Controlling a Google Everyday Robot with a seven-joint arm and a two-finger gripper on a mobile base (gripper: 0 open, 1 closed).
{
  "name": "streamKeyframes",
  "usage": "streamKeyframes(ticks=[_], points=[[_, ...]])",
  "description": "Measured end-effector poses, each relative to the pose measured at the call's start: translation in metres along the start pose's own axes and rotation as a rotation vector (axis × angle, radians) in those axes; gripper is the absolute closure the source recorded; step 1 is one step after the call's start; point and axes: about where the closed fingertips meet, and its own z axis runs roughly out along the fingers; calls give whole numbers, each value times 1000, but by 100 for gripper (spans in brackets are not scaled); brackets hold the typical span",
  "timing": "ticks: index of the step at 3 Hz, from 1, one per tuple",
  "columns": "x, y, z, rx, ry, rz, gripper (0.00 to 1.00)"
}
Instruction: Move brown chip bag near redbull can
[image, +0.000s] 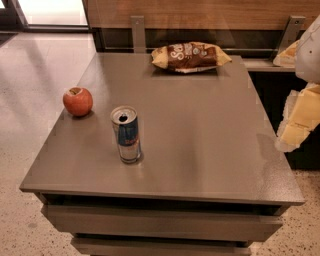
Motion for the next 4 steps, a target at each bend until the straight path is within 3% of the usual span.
streamKeyframes(ticks=[1,2,4], points=[[0,0,-1,3,-2,1,0],[-11,-30,10,25,-23,5,0],[-46,-136,40,155,-104,-35,0]])
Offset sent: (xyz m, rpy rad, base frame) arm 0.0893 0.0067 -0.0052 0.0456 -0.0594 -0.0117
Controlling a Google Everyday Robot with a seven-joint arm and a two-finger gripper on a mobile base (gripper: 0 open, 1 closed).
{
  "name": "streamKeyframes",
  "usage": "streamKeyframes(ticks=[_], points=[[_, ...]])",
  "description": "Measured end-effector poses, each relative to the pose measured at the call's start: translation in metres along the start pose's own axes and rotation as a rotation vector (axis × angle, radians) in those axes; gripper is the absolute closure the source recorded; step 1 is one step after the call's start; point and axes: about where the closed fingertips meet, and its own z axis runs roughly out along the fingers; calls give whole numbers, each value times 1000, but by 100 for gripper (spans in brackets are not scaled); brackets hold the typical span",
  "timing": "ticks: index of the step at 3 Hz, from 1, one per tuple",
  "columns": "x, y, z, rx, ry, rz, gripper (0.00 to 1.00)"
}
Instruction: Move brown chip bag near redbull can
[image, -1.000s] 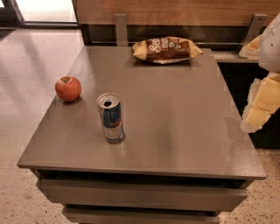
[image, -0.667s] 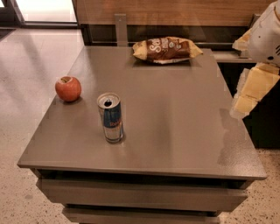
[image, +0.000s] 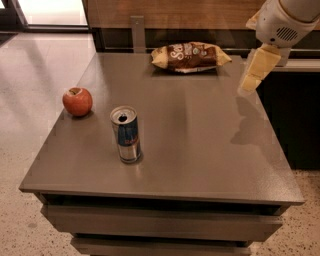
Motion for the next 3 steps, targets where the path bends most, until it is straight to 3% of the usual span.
streamKeyframes(ticks=[1,2,3], points=[[-1,-1,1,-3,-6,-2,0],[-6,-16,11,-12,-10,-76,0],[-17,-40,41,-37,3,-183,0]])
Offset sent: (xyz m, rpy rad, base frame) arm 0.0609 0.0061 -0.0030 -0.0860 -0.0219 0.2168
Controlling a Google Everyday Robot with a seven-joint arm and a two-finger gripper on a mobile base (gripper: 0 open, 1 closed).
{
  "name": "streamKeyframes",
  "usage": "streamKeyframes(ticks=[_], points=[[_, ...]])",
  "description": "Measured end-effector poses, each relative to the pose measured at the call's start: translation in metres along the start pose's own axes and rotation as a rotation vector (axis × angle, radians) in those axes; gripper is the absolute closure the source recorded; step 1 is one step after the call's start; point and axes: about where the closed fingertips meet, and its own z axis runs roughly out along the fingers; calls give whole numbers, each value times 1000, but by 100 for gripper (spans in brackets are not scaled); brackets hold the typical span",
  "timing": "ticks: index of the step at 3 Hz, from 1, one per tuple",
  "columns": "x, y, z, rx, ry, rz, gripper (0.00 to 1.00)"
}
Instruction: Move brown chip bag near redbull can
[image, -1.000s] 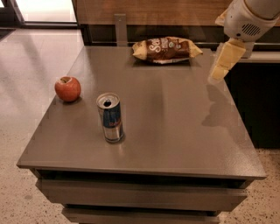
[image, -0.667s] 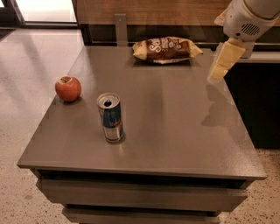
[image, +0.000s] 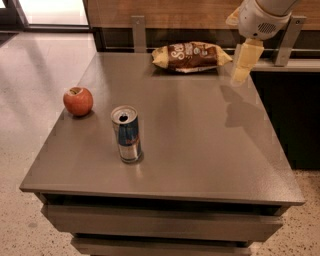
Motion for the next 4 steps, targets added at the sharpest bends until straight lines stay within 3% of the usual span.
streamKeyframes(ticks=[1,2,3,4], points=[[-2,-25,33,6,5,-51,0],[-1,-41,62,60,-11,-40,0],[-6,-54,64,106,-27,-42,0],[-6,-53,64,106,-27,-42,0]])
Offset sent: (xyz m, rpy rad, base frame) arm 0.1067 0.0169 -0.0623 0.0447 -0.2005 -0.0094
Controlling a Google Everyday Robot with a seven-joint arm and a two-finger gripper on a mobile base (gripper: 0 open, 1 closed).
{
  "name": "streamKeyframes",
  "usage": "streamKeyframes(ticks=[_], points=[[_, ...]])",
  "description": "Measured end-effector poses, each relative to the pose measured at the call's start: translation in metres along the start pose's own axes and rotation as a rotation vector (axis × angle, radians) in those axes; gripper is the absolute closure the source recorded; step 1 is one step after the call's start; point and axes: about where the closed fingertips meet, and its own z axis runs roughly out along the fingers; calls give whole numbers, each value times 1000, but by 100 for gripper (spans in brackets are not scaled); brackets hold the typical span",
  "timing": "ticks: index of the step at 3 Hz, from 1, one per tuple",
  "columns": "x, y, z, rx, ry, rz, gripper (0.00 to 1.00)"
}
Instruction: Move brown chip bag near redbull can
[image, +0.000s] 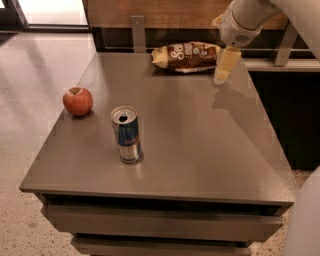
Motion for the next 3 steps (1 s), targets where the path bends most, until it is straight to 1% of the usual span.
streamKeyframes(ticks=[1,2,3], points=[[2,-10,11,47,-13,7,0],[8,-34,30,138,-41,21,0],[9,-54,48,184,-65,33,0]])
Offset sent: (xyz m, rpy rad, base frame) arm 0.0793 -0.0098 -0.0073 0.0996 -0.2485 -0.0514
